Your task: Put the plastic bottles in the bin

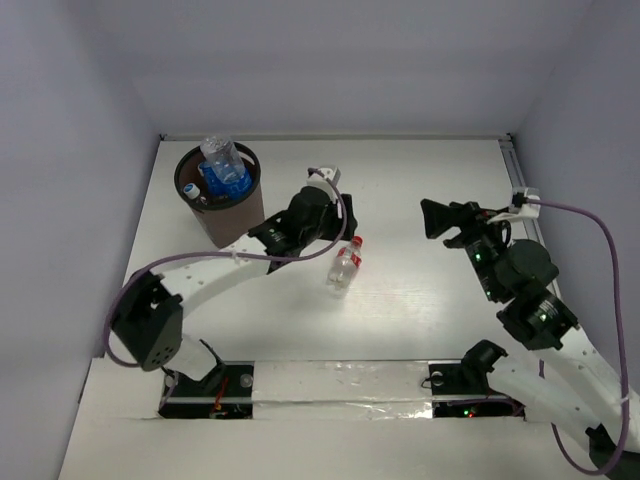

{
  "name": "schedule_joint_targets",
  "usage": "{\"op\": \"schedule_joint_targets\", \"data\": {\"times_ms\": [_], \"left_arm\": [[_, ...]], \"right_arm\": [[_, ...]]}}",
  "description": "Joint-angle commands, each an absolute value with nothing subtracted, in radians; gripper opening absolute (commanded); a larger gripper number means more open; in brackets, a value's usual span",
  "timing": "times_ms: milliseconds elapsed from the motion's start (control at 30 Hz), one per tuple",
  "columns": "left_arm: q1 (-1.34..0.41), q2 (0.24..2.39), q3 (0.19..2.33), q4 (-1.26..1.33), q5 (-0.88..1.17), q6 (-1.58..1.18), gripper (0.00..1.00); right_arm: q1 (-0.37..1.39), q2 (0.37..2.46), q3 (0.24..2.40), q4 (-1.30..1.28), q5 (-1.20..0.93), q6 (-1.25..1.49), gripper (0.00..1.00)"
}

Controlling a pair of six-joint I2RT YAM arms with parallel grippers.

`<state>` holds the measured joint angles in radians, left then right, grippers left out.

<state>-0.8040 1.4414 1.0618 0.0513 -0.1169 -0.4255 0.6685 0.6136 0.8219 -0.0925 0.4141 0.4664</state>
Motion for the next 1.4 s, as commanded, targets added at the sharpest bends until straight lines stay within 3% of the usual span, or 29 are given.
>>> {"op": "schedule_joint_targets", "data": {"times_ms": [0,67,167,433,533,600,667,767,1167,1367], "left_arm": [[-0.813,1.482,1.074,0.069,-0.156,-0.402,0.68],[-0.822,1.521,1.071,0.046,-0.172,-0.397,0.77],[-0.822,1.583,1.075,0.02,-0.161,-0.382,0.83],[-0.89,1.713,1.066,0.017,-0.066,-0.371,0.84],[-0.899,1.746,1.051,0.032,-0.058,-0.377,0.82],[-0.899,1.764,1.042,0.04,-0.064,-0.387,0.74],[-0.899,1.758,1.034,0.057,-0.067,-0.393,0.56],[-0.899,1.691,1.026,0.074,-0.074,-0.402,0.4],[-0.864,1.13,1.228,-0.116,-0.271,-0.362,0.39],[-0.588,0.962,1.368,-0.204,-0.322,-0.33,0.4]], "right_arm": [[0.661,0.574,0.805,-0.182,0.492,0.479,0.9],[0.661,0.566,0.804,-0.192,0.489,0.474,0.95],[0.661,0.575,0.792,-0.173,0.473,0.471,0.97],[0.661,0.635,0.776,-0.133,0.442,0.474,0.97],[0.661,0.647,0.778,-0.126,0.426,0.477,0.97],[0.661,0.649,0.773,-0.12,0.42,0.48,0.97],[0.661,0.649,0.769,-0.117,0.417,0.482,0.97],[0.661,0.643,0.758,-0.109,0.42,0.479,0.97],[0.661,0.64,0.752,-0.084,0.388,0.469,0.96],[0.661,0.658,0.75,-0.057,0.347,0.469,0.96]]}}
